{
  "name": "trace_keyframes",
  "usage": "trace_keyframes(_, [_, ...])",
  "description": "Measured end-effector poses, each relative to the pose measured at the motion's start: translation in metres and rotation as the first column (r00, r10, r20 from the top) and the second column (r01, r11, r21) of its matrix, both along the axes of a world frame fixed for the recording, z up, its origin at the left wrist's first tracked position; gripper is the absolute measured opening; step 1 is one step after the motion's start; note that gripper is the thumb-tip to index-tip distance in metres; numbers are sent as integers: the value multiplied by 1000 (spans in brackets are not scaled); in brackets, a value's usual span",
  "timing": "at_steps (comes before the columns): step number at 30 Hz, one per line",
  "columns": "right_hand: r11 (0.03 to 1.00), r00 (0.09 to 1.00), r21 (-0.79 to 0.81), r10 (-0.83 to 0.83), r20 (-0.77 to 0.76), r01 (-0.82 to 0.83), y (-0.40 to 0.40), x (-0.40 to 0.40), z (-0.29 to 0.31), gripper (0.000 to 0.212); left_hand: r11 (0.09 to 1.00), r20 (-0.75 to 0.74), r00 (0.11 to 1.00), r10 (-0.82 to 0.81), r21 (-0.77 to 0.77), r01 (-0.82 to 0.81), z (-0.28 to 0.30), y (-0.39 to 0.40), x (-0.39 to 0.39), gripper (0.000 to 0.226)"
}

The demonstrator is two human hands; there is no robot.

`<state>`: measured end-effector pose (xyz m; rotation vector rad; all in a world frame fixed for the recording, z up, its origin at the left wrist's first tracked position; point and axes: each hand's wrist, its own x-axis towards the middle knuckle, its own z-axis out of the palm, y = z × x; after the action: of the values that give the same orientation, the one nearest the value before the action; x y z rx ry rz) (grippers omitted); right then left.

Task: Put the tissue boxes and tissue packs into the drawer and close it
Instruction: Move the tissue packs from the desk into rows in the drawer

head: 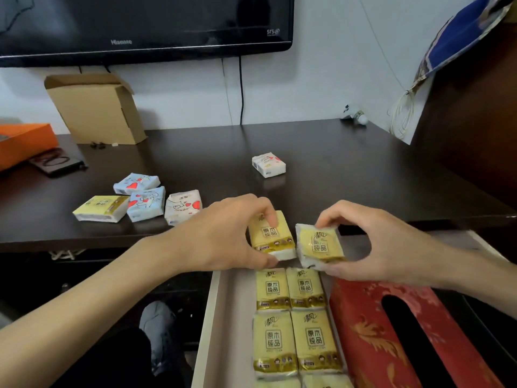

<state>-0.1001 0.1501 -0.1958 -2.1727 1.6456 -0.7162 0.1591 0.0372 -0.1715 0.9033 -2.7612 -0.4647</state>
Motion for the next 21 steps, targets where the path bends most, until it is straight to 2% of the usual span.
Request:
trace_keyframes(4, [998,998,61,-7,-56,10,15,8,-14,47,999,86,996,-34,-28,36,-20,15,6,50])
trace_keyframes(7, [994,985,101,-28,-173,46,9,16,-22,46,998,158,987,-38,-36,44,-36,16,4,48])
trace_keyframes(12, [983,964,159,-51,-261,95,-5,26,-30,32,997,111,992,-53,-49,58,-55,19,3,44])
trace_keyframes(16, [977,958,184,-49,-283,104,-8,31,-37,29,995,155,986,-55,-72,67,-68,20,3,42])
trace_keyframes(21, [969,970,207,-87,-226,136,-9,34,-46,24,999,191,981,-40,-8,43,-79,16,5,43])
